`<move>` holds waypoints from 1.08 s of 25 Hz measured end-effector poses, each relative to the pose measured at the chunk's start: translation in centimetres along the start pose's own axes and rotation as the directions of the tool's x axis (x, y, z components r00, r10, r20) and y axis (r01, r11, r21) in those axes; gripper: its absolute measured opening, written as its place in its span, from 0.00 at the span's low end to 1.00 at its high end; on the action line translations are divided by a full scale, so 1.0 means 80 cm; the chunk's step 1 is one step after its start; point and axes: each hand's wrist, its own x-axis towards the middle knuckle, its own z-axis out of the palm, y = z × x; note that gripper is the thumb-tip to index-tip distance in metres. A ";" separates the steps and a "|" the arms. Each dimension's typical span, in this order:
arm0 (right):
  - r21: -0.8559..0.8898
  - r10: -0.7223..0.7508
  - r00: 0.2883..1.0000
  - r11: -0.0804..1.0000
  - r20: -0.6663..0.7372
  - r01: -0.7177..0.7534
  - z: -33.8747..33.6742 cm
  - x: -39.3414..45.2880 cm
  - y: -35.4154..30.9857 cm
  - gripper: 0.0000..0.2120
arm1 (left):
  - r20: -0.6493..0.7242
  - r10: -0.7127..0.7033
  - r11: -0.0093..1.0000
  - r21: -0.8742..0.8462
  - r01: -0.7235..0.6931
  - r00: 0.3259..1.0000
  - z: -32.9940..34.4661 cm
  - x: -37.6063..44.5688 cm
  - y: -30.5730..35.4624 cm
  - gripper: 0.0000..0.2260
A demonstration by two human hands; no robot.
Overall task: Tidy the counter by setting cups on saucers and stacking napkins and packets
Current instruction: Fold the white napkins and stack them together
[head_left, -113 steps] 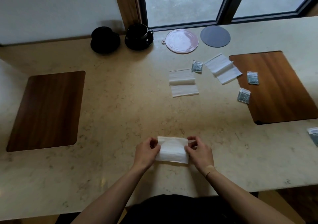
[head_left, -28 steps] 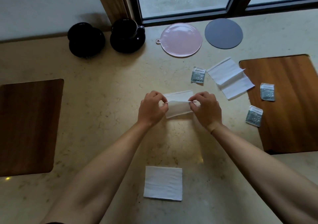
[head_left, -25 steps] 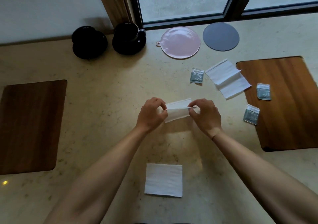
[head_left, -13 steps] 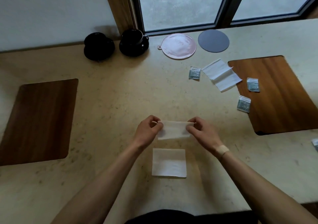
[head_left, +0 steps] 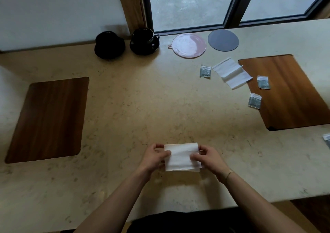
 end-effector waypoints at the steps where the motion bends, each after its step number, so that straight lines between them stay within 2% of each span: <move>1: -0.028 0.003 1.000 1.000 -0.018 -0.003 0.002 0.001 0.006 0.07 | -0.022 0.023 1.000 0.003 -0.023 0.999 -0.002 0.000 -0.005 0.14; 5: -0.184 -0.008 0.997 0.983 -0.080 -0.007 0.007 -0.003 0.018 0.03 | -0.101 0.154 0.969 0.209 -0.130 0.983 -0.004 0.006 -0.022 0.14; 10: -0.300 -0.060 0.989 0.954 -0.135 0.017 0.004 -0.004 0.021 0.04 | -0.084 0.289 0.906 0.345 -0.244 0.954 0.000 0.005 -0.026 0.13; 17: -0.346 -0.091 0.977 0.938 -0.193 0.019 -0.002 0.004 0.028 0.04 | -0.075 0.342 0.869 0.406 -0.285 0.937 0.000 0.007 -0.027 0.12; 22: -0.404 -0.125 0.971 0.914 -0.206 0.031 -0.001 0.007 0.031 0.04 | -0.094 0.370 0.862 0.406 -0.304 0.924 0.001 0.011 -0.028 0.11; 27: -0.384 -0.151 0.967 0.921 -0.207 0.062 -0.001 0.009 0.036 0.02 | -0.086 0.391 0.861 0.384 -0.332 0.916 -0.003 0.013 -0.030 0.10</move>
